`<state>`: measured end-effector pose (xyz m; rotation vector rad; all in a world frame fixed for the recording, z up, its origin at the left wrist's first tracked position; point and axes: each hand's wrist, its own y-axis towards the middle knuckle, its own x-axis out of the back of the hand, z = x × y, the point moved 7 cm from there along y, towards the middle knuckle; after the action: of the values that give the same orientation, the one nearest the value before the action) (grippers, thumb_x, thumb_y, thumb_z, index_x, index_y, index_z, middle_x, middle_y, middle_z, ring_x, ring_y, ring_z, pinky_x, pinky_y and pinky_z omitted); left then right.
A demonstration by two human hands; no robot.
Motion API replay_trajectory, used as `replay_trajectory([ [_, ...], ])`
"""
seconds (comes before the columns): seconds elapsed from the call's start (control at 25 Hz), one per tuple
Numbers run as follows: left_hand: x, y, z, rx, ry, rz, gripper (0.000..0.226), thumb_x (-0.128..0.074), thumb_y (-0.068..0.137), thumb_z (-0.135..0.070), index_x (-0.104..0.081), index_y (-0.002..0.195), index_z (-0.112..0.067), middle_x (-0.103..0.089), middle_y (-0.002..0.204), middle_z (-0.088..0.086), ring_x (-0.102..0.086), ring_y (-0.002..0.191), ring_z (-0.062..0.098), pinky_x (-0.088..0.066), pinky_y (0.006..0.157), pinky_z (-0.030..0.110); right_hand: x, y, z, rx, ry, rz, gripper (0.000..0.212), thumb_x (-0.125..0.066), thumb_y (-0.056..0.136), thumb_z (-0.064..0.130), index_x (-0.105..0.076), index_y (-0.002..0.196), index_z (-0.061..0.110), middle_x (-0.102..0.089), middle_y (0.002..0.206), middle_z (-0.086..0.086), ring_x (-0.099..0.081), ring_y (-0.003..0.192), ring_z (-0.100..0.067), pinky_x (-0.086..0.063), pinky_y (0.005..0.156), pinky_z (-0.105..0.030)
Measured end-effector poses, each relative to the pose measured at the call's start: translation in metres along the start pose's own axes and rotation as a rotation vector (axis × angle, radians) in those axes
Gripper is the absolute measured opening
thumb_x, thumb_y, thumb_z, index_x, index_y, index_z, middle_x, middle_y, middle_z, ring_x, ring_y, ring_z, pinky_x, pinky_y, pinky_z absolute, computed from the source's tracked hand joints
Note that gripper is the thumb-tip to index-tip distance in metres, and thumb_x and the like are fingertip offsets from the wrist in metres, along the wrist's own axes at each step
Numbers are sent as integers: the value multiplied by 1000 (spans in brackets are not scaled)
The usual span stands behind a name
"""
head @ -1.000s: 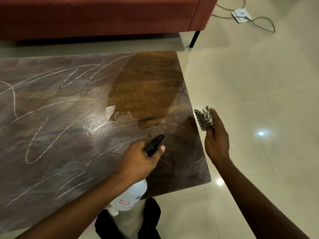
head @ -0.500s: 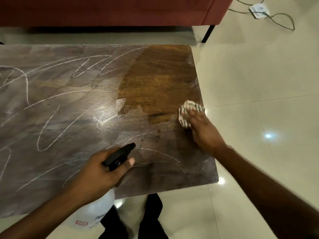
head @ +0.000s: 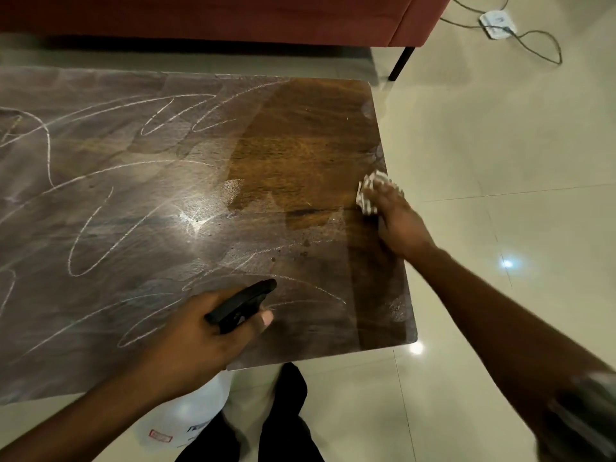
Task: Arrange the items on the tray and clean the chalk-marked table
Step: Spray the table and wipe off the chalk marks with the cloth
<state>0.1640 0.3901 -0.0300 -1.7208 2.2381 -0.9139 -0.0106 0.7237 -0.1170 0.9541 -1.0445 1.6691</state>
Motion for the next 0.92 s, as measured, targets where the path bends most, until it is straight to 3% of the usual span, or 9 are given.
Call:
replay_trajectory([
  [0.16,9,-1,8,35,-39,-29,29,-76,77,-56,-79,100,-37,-65,66,13,-59,47,6,-49,52,19,13,50,-8,3,8,-21,66,-49,99,-3,-47,159,24,-28,174,-4,-29,160,-29,-28,130,-44],
  [0.28,13,1,5,61,-72,-47,29,-75,73,-61,-77,99,-48,-74,73,2,-65,50,4,-52,54,16,-23,-93,-20,107,-68,-13,64,-47,100,0,-46,160,20,-30,173,-5,-26,161,-28,-32,127,-52],
  [0.36,9,6,1,60,-80,-46,31,-74,70,-65,-76,97,-50,-76,77,-3,-67,53,4,-53,55,15,-64,-196,-22,177,-74,93,76,-45,93,-6,-39,164,22,-27,175,-2,-26,162,-30,-26,130,-46],
  [0.44,3,15,-4,47,-106,-37,30,-73,71,-64,-77,95,-46,-73,73,-5,-65,54,4,-53,57,18,-74,-218,-25,262,-12,245,89,-45,85,-11,-33,166,25,-24,176,1,-28,161,-31,-20,132,-37],
  [0.6,-3,30,-12,37,-142,-51,30,-74,74,-61,-78,95,-41,-68,72,3,-62,56,8,-51,64,33,-5,-44,-22,165,5,102,64,-48,99,1,-44,161,16,-31,173,-6,-30,160,-29,-30,129,-41],
  [0.68,-5,32,-16,28,-138,-59,34,-73,73,-61,-78,99,-39,-65,75,9,-60,55,7,-50,63,32,27,72,-15,64,77,15,51,-44,100,-6,-55,149,4,-51,158,-17,-49,146,-37,-37,125,-48],
  [0.76,-4,33,-16,29,-160,-83,36,-73,72,-61,-77,101,-40,-67,79,11,-60,54,7,-50,59,25,47,146,-9,-1,163,-37,42,-43,102,-5,-60,139,6,-63,142,-16,-58,132,-39,-41,118,-40],
  [0.84,2,32,-9,41,-136,-93,32,-74,74,-61,-77,101,-44,-70,80,6,-62,53,5,-50,57,20,40,155,-8,-80,110,-54,52,-46,102,-1,-54,150,16,-55,156,-13,-51,143,-37,-37,122,-40],
  [0.92,6,26,-5,56,-98,-89,29,-73,76,-61,-76,100,-44,-71,76,4,-63,53,6,-52,56,21,18,98,5,-8,43,-56,60,-46,101,-4,-47,158,12,-41,167,-16,-36,155,-37,-31,127,-49],
])
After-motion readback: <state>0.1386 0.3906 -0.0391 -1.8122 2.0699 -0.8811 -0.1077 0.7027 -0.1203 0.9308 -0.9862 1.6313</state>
